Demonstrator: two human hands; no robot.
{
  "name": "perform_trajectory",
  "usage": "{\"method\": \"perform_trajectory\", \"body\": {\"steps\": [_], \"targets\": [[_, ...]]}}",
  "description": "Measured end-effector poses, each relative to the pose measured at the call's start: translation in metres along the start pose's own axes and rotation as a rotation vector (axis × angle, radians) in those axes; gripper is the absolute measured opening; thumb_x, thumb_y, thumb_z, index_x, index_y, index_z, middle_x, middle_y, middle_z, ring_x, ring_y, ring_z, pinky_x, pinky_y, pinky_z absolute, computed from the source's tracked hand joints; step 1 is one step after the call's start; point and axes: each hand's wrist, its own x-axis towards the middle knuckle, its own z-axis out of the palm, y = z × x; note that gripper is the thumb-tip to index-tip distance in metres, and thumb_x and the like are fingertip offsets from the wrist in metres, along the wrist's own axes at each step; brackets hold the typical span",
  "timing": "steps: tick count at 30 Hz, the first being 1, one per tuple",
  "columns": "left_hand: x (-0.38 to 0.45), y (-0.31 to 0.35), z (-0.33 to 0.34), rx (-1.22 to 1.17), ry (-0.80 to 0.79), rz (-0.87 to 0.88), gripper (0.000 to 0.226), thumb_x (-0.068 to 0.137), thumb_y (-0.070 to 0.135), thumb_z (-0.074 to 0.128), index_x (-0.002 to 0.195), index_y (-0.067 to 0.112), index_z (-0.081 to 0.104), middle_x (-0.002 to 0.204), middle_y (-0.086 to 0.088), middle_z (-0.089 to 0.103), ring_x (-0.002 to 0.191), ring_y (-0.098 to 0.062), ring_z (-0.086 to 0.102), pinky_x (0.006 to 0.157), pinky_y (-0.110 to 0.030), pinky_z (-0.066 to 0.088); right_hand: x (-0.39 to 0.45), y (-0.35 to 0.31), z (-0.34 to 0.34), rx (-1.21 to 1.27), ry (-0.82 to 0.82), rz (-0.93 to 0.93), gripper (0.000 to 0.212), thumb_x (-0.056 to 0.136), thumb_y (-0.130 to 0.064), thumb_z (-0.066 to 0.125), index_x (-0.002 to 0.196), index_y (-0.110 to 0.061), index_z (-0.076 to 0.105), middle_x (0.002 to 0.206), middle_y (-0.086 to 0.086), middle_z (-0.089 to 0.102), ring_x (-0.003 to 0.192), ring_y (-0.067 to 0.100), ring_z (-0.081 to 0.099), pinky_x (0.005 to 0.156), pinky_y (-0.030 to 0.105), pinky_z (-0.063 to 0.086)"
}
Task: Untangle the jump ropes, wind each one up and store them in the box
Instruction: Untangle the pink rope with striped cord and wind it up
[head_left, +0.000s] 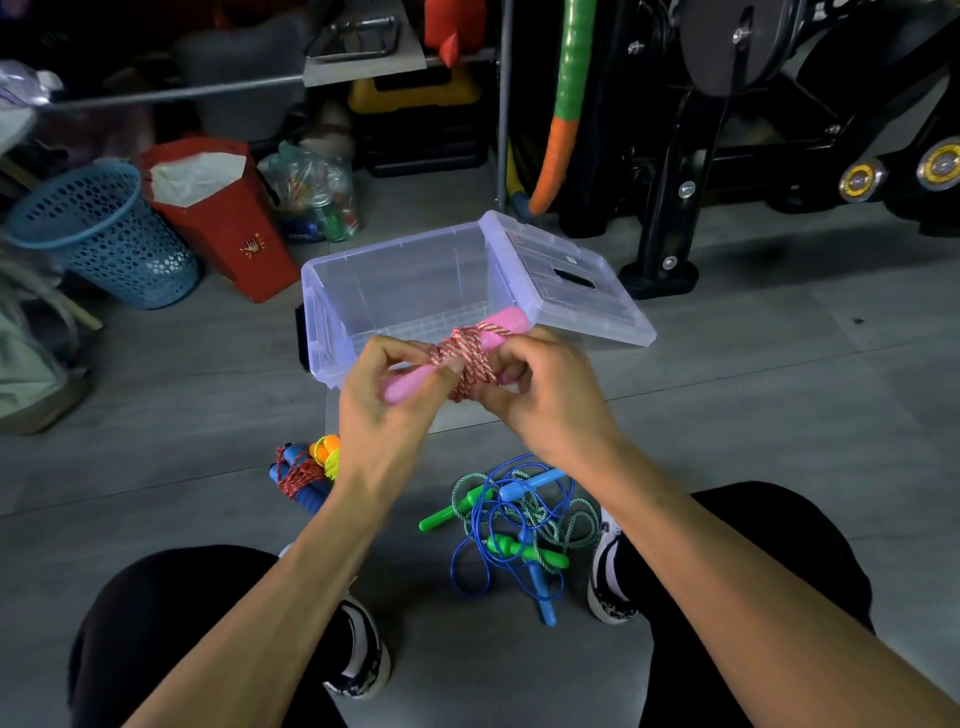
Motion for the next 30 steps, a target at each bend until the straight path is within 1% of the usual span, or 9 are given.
{"method": "perform_trajectory", "body": {"steps": [2, 5, 8, 13, 17, 21, 24, 27, 30], "targets": [[0.009, 0.004, -0.004, -0.033, -0.034, -0.081, 0.028, 0.078, 0.013, 0.080, 0.086, 0.004, 0.055, 0.084, -0.007, 0.069, 0.071, -0.015, 0.067, 0.070, -0.029, 0.055, 0.000, -0.004, -0.001, -0.067, 0.015, -0.075, 0.015, 0.074, -0.017, 0.077, 0.084, -0.012, 0.067, 0.085, -0.006, 0.050, 0.069, 0.005, 0.050, 0.062, 0.007, 0.035], [0.013, 0.005, -0.006, 0.039, -0.125, -0.173, 0.038, 0.074, 0.017, 0.083, 0.102, 0.013, 0.058, 0.092, -0.006, 0.072, 0.071, -0.020, 0.071, 0.072, -0.035, 0.058, 0.003, -0.008, -0.001, -0.083, 0.038, -0.114, 0.019, 0.077, -0.025, 0.071, 0.094, -0.016, 0.069, 0.088, -0.008, 0.047, 0.069, 0.002, 0.050, 0.066, 0.014, 0.039], [0.013, 0.001, -0.007, 0.088, -0.141, -0.172, 0.041, 0.072, 0.021, 0.079, 0.109, 0.020, 0.063, 0.098, -0.004, 0.073, 0.083, -0.023, 0.072, 0.077, -0.041, 0.059, 0.008, -0.007, -0.002, -0.041, -0.010, -0.119, 0.012, 0.077, -0.014, 0.072, 0.087, -0.010, 0.069, 0.083, -0.007, 0.045, 0.064, -0.006, 0.051, 0.064, 0.005, 0.034], [0.015, 0.003, -0.007, 0.135, -0.125, -0.126, 0.033, 0.077, 0.010, 0.069, 0.106, 0.023, 0.063, 0.094, 0.002, 0.073, 0.084, -0.020, 0.071, 0.072, -0.035, 0.058, 0.010, 0.000, -0.003, -0.017, -0.019, -0.174, 0.014, 0.082, -0.006, 0.065, 0.095, -0.009, 0.066, 0.091, 0.000, 0.047, 0.066, -0.006, 0.050, 0.067, 0.005, 0.035], [0.013, 0.005, -0.004, 0.161, -0.170, -0.141, 0.035, 0.074, 0.015, 0.057, 0.109, 0.021, 0.057, 0.079, -0.001, 0.075, 0.074, -0.028, 0.071, 0.074, -0.047, 0.058, 0.008, -0.004, 0.000, -0.083, 0.094, -0.232, 0.015, 0.085, -0.011, 0.052, 0.095, -0.009, 0.063, 0.094, 0.002, 0.059, 0.071, 0.013, 0.056, 0.066, 0.031, 0.046], [0.010, 0.003, 0.000, 0.164, -0.131, -0.140, 0.037, 0.073, 0.016, 0.055, 0.109, 0.024, 0.054, 0.074, -0.001, 0.074, 0.075, -0.037, 0.067, 0.072, -0.053, 0.056, 0.013, -0.007, -0.005, -0.041, 0.186, -0.212, 0.016, 0.086, -0.008, 0.052, 0.092, -0.009, 0.067, 0.080, 0.000, 0.068, 0.067, 0.013, 0.056, 0.061, 0.025, 0.044], [0.008, 0.002, 0.001, 0.210, -0.160, -0.117, 0.044, 0.073, 0.017, 0.054, 0.114, 0.033, 0.053, 0.080, 0.000, 0.073, 0.073, -0.029, 0.068, 0.073, -0.046, 0.057, 0.011, -0.008, -0.008, 0.002, 0.185, -0.212, 0.017, 0.089, -0.008, 0.059, 0.096, -0.012, 0.073, 0.075, -0.001, 0.071, 0.064, 0.009, 0.058, 0.060, 0.016, 0.043], [0.010, -0.002, 0.000, 0.265, -0.228, -0.101, 0.052, 0.073, 0.018, 0.051, 0.121, 0.037, 0.056, 0.096, 0.007, 0.070, 0.080, -0.014, 0.070, 0.076, -0.040, 0.059, 0.010, -0.007, -0.011, 0.027, 0.174, -0.158, 0.014, 0.091, -0.017, 0.062, 0.094, -0.015, 0.076, 0.075, 0.001, 0.074, 0.065, 0.014, 0.065, 0.068, 0.026, 0.050], [0.011, -0.003, 0.001, 0.274, -0.246, -0.098, 0.051, 0.074, 0.017, 0.051, 0.119, 0.038, 0.059, 0.103, 0.010, 0.069, 0.090, -0.012, 0.068, 0.080, -0.039, 0.059, 0.010, -0.003, -0.009, 0.048, 0.200, -0.108, 0.006, 0.087, -0.017, 0.069, 0.089, -0.012, 0.071, 0.075, -0.001, 0.073, 0.067, 0.014, 0.067, 0.067, 0.029, 0.052]]}}
